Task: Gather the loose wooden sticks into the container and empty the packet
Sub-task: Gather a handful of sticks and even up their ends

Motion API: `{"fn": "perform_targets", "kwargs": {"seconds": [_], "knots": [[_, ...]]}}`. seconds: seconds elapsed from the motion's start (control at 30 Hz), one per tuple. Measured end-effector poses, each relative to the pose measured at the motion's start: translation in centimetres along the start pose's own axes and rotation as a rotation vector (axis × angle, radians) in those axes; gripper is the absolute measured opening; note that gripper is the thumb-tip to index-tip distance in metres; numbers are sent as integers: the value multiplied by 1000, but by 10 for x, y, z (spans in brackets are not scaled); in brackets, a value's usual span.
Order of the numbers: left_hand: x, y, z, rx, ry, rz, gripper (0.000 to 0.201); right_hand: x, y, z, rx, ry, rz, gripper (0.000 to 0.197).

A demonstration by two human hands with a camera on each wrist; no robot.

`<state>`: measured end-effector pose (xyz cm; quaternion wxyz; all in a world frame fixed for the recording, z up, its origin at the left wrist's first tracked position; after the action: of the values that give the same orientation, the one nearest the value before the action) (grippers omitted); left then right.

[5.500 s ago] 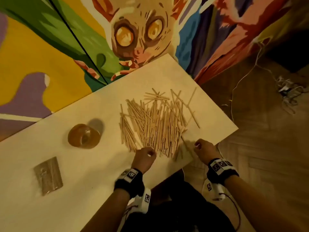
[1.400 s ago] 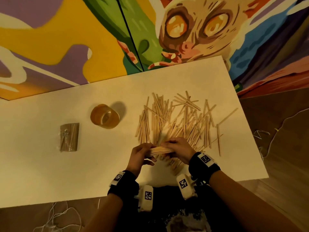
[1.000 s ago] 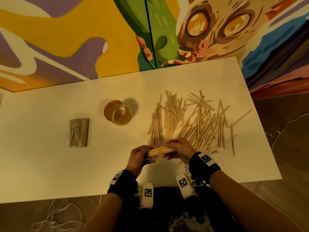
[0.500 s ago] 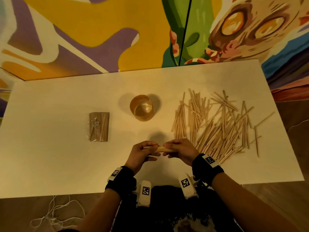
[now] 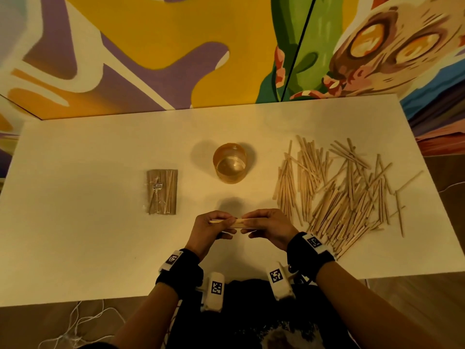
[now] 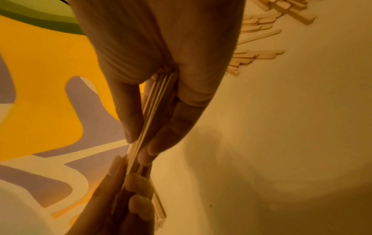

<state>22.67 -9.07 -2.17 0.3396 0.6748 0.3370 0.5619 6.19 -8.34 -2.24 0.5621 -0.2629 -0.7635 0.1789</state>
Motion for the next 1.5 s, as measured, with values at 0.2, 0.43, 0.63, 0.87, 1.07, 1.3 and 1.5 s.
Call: {"fn": "perform_targets", "kwargs": {"seconds": [0.2, 0.43, 0.63, 0.87, 1.07, 1.3, 1.5], "knots": [[-7, 4, 4, -37, -25, -37, 13, -5, 1, -7, -26, 25, 24, 18], [-14, 18, 3, -46, -99, 0, 16, -8, -4, -3, -63, 11, 52, 19], [-47, 69, 2, -183, -190, -67, 19, -9, -18, 11, -286, 42, 119, 26], [-108, 173, 28, -530, -42, -308, 14, -3, -5, 54, -322, 151, 69, 25], [-139, 187, -6, -1048, -118, -345, 11, 13, 26, 94, -117, 206, -74, 25], [-161, 136, -34, -1439, -249, -204, 17, 35, 44, 146, -7, 302, -149, 15], [-165, 138, -33, -1477, -211, -262, 35, 54, 45, 180, 10, 338, -151, 18]]}}
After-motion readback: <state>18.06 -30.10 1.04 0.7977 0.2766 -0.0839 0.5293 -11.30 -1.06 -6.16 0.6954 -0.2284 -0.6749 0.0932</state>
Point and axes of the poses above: each hand's wrist, its own x-axis away from the middle knuckle, its own z-axis out of the back of the hand, y = z × x, the point moved 7 cm from there along -x, towards the middle knuckle, and after that the axes turned 5 degrees about -z, right-handed, at the moved point
